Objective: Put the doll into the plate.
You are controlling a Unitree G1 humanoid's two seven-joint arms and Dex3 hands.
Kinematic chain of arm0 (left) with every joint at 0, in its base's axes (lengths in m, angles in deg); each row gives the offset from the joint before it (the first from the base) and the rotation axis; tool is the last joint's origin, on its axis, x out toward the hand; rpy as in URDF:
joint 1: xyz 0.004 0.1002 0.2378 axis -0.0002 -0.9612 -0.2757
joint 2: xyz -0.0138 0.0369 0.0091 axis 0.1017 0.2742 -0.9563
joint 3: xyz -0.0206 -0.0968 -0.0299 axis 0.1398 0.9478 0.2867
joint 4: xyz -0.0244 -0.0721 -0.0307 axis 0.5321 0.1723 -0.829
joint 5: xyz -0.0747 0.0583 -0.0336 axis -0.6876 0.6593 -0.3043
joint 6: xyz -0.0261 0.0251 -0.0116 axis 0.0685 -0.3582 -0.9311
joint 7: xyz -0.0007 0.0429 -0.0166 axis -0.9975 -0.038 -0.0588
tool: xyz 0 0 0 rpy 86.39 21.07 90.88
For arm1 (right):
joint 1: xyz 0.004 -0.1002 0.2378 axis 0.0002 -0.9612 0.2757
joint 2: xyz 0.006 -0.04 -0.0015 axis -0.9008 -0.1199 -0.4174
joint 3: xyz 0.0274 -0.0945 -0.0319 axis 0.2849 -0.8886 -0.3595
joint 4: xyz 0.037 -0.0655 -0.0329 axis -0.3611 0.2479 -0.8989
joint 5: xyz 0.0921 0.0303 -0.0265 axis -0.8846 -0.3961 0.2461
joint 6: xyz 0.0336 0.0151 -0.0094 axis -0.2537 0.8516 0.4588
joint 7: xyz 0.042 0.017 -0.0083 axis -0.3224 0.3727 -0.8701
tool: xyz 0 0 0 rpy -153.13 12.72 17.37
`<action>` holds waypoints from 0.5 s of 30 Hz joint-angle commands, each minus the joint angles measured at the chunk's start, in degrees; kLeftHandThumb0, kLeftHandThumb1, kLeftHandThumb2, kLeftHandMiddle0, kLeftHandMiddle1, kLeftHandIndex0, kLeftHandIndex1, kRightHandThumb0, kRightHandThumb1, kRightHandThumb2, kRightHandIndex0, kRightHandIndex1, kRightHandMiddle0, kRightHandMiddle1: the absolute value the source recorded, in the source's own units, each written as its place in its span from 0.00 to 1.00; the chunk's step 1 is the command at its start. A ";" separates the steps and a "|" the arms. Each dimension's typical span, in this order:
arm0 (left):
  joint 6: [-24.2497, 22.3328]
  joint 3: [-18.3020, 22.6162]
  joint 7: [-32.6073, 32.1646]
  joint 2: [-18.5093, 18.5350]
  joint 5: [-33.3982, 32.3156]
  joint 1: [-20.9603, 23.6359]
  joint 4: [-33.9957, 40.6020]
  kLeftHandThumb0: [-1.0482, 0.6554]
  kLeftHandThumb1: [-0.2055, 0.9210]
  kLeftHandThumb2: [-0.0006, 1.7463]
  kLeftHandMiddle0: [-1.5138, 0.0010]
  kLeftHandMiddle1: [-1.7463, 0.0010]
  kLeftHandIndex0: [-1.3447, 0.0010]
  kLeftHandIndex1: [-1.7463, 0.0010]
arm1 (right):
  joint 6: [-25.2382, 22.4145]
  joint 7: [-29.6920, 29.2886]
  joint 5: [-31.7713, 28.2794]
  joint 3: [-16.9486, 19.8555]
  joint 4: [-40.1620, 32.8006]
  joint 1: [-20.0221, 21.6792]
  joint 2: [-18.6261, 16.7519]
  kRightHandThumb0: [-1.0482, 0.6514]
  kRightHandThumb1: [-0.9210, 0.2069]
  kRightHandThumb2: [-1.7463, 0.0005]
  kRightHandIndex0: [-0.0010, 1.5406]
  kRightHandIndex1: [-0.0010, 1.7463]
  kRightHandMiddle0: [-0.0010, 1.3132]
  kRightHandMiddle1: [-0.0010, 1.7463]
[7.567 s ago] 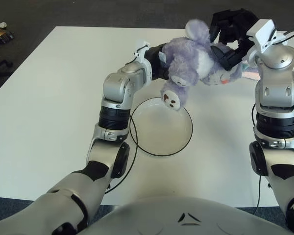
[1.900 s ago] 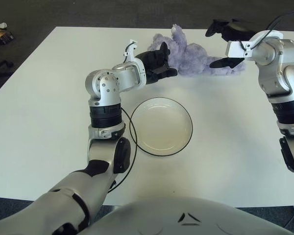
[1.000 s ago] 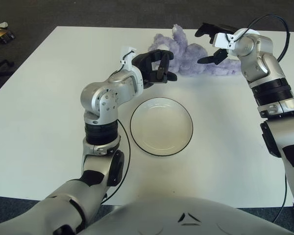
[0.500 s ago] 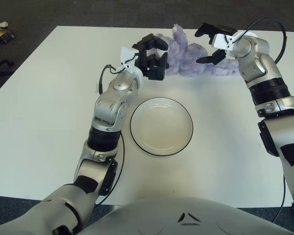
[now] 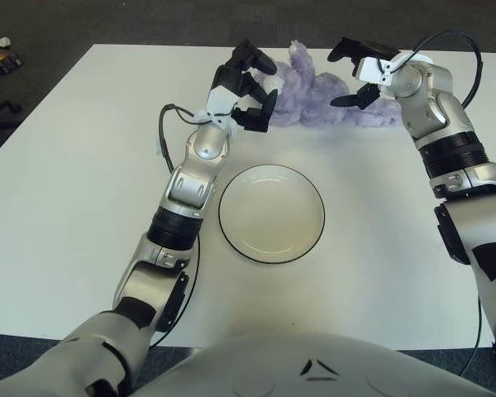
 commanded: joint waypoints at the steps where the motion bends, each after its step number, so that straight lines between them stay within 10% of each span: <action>1: 4.52 -0.52 -0.62 1.65 4.21 0.16 -2.64 0.61 0.47 0.76 0.57 0.01 0.75 0.00 | -0.08 0.06 -1.24 0.58 0.31 0.47 -0.45 0.19 0.53 0.43 0.04 0.68 0.00 0.45; 15: 13.64 -0.20 -3.93 4.14 14.66 1.43 -10.09 0.61 0.58 0.67 0.66 0.01 0.80 0.00 | -0.09 -0.13 -1.61 0.36 1.27 0.96 -0.36 0.20 0.51 0.44 0.05 0.64 0.00 0.43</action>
